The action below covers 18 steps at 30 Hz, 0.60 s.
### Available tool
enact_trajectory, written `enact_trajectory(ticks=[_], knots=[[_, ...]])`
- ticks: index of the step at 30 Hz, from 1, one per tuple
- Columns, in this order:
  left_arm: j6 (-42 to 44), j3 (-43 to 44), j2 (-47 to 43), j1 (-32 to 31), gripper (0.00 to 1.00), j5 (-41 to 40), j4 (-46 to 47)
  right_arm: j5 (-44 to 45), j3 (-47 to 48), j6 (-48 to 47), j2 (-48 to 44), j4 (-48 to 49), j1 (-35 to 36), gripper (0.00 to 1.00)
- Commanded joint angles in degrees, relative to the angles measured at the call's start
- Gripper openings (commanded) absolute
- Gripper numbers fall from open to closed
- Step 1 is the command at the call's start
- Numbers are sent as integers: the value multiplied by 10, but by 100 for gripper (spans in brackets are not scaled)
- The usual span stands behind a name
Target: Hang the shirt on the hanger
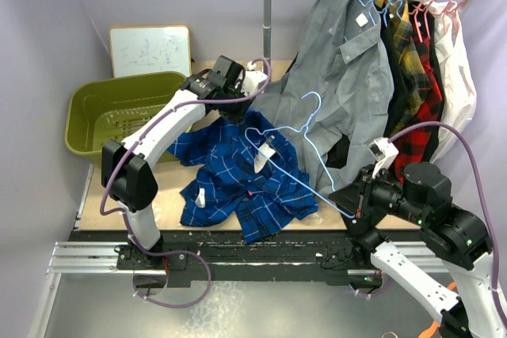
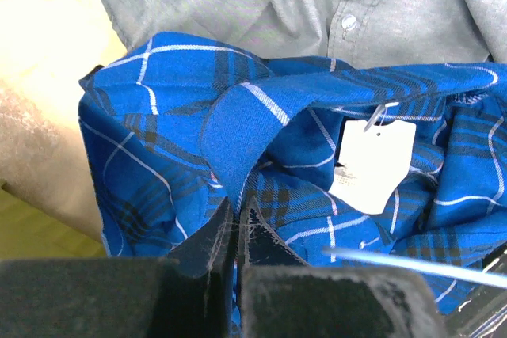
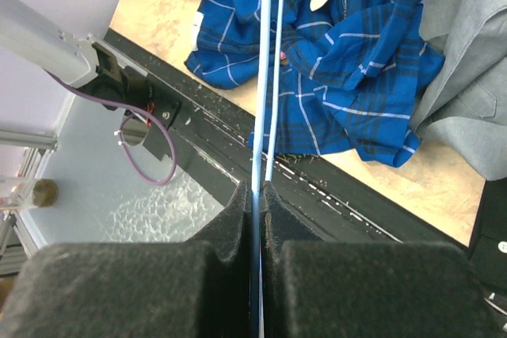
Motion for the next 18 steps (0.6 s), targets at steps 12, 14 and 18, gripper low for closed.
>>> enact_trajectory(ticks=[12, 14, 18], knots=[[1, 62, -47, -2, 0, 59, -61, 60, -25, -40, 83, 163, 1, 0], [0, 75, -47, -2, 0, 60, -65, 55, -32, -37, 91, 191, 1, 0], [-5, 110, -39, -2, 0, 70, -74, 48, -50, -24, 104, 254, 1, 0]])
